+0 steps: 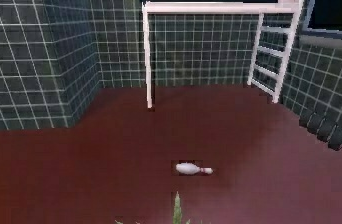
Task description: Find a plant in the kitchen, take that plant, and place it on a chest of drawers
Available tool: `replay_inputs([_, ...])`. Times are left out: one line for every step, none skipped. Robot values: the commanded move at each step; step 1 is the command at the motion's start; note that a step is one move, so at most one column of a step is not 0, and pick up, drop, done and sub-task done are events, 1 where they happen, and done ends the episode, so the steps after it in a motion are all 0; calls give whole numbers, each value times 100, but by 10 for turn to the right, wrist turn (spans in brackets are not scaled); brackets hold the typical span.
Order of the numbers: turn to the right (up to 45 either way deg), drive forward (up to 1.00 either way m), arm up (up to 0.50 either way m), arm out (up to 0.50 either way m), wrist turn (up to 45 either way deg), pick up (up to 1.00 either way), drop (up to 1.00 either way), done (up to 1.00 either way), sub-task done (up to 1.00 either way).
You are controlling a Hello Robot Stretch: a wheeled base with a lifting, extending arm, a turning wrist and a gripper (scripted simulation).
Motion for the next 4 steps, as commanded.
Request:
replay_inputs([0, 25, 0, 0, 0, 0, 0, 0, 0])
replay_inputs([-450, 0, 0, 0, 0, 0, 0, 0, 0])
replay_inputs([-30, 0, 0, 0, 0, 0, 0, 0, 0])
replay_inputs([0, 95, 0, 0, 0, 0, 0, 0, 0])
